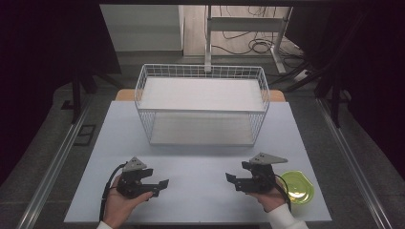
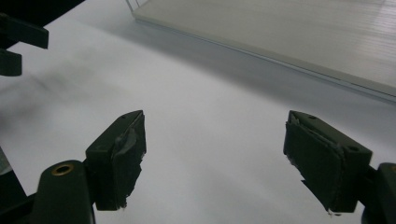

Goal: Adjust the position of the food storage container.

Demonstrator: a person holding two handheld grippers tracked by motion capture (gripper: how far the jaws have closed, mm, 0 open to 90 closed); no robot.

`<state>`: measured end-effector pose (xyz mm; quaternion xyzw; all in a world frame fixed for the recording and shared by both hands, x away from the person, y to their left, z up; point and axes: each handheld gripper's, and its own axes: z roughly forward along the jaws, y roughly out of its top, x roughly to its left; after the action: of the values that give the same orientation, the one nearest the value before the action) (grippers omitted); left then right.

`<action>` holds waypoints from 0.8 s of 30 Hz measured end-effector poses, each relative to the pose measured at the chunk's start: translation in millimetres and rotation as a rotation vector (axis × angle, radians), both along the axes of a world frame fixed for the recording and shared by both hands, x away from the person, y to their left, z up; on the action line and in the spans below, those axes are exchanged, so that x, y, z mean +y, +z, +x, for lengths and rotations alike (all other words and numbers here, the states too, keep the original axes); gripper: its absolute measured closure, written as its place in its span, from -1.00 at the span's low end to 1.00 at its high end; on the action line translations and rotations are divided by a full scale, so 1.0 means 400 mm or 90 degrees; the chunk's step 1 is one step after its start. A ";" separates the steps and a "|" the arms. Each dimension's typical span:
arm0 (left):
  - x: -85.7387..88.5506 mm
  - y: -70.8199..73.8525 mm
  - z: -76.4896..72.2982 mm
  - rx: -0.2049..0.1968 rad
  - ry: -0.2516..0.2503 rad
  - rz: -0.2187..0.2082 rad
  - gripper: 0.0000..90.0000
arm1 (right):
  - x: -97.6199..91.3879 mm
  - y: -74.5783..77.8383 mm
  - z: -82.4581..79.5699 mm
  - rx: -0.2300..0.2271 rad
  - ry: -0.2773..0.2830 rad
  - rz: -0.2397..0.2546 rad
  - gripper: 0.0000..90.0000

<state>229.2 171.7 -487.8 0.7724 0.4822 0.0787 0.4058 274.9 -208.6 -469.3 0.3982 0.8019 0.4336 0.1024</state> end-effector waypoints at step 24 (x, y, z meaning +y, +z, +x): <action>0.006 0.011 -0.018 -0.023 0.001 -0.002 -0.46 | 0.046 0.006 0.008 0.024 0.006 -0.032 -0.57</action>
<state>221.9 174.0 -483.3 0.7697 0.4756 0.0918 0.4158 278.1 -190.4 -466.8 0.3998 0.8163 0.4058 0.0951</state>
